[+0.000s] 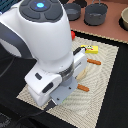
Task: Interact with the objects in diverse but meaningful ways.
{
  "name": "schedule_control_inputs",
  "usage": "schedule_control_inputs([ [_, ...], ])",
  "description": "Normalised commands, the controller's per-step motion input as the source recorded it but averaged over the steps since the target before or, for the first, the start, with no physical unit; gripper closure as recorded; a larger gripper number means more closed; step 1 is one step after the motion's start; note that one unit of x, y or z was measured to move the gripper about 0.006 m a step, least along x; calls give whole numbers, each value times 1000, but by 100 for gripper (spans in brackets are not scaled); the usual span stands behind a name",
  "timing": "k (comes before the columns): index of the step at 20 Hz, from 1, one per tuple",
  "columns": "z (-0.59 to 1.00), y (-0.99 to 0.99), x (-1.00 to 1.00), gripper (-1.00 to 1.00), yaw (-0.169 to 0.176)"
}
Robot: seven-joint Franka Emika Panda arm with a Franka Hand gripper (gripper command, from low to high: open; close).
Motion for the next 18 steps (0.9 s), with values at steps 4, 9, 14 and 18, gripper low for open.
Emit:
schedule_control_inputs([
  [4, 183, -169, 362, -100, 0],
  [9, 147, -216, 319, -100, 0],
  [14, 156, -127, 330, -100, 53],
  [18, 53, -88, 175, -100, 115],
])
